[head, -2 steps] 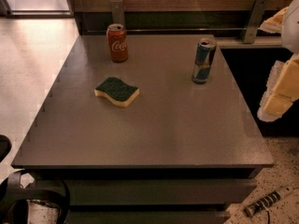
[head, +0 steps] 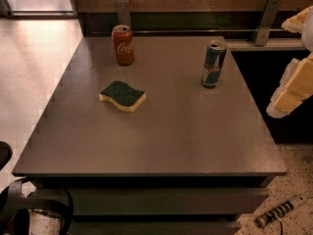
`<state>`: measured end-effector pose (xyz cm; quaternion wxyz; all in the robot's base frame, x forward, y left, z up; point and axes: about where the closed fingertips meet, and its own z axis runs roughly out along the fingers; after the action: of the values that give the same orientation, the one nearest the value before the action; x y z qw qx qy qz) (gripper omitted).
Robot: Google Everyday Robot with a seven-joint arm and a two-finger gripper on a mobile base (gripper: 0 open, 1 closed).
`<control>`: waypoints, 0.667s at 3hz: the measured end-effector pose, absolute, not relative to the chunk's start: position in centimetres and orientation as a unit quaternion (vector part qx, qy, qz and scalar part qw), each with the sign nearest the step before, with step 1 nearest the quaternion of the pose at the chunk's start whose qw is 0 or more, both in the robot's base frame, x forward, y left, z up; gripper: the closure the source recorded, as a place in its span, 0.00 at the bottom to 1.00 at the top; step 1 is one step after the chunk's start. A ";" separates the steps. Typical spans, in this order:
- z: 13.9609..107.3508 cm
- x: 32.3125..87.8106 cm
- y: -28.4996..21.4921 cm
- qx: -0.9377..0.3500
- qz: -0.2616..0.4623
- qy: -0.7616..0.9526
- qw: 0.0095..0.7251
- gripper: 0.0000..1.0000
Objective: Pick redbull can
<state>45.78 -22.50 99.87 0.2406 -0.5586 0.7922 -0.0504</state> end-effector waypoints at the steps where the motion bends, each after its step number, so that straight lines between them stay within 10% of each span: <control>1: 97.8 47.9 -24.5 -0.507 -0.015 0.810 0.294 0.00; 2: 96.2 50.9 -25.3 -0.456 0.031 0.807 0.375 0.00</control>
Offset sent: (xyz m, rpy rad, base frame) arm 0.1317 -0.0511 -0.0298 0.6762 -0.4217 -0.2250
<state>50.90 -25.30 96.20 0.3747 -0.4555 0.8070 0.0305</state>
